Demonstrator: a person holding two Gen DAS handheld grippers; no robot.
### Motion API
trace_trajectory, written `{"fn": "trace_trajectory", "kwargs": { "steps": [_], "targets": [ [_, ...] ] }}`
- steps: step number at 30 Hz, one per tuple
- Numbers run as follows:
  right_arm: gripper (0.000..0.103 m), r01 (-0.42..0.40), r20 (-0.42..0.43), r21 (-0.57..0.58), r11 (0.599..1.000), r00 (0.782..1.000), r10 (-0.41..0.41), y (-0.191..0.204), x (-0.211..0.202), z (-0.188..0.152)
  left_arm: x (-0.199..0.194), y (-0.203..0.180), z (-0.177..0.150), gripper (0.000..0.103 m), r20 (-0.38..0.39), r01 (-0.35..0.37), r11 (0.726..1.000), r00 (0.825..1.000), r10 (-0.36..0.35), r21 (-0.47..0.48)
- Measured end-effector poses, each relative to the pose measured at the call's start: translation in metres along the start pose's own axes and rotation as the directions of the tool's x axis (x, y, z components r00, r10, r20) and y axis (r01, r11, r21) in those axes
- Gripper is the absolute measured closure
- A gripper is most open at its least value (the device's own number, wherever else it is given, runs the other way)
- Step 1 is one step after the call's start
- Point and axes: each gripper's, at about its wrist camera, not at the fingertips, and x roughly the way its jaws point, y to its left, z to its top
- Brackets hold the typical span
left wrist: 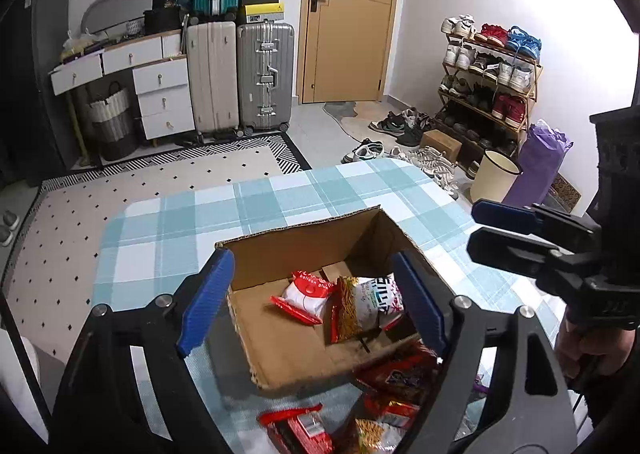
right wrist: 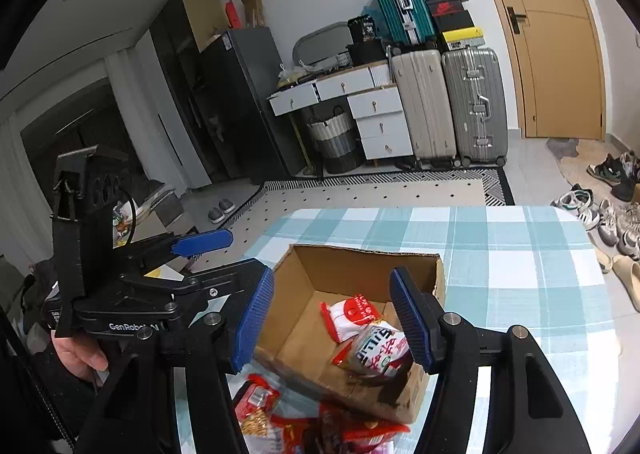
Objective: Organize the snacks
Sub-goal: 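Withdraw both tools from the box back toward the snack pile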
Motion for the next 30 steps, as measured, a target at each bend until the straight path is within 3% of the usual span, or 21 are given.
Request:
{"fn": "trace_trajectory", "kwargs": {
  "steps": [6, 11, 24, 30],
  "targets": [
    [0.032, 0.007, 0.033, -0.023, 1.000, 0.999, -0.006, 0.018, -0.032, -0.005, -0.035, -0.014, -0.009, 0.017, 0.026, -0.028, 1.000, 0.999, 0.027, 0.014],
    [0.022, 0.016, 0.068, -0.056, 0.998, 0.998, -0.012, 0.037, -0.060, -0.014, -0.065, -0.027, -0.019, 0.001, 0.067, -0.068, 0.997, 0.996, 0.067, 0.025],
    [0.012, 0.022, 0.123, -0.101, 0.995, 0.992, -0.009, 0.080, -0.116, -0.047, -0.134, -0.047, -0.058, 0.001, 0.111, -0.092, 0.996, 0.990, 0.090, 0.009],
    [0.008, 0.029, 0.140, -0.106, 0.994, 0.990, -0.014, 0.095, -0.135, -0.071, -0.150, -0.046, -0.088, 0.001, 0.095, -0.089, 0.996, 0.991, 0.091, -0.025]
  ]
}}
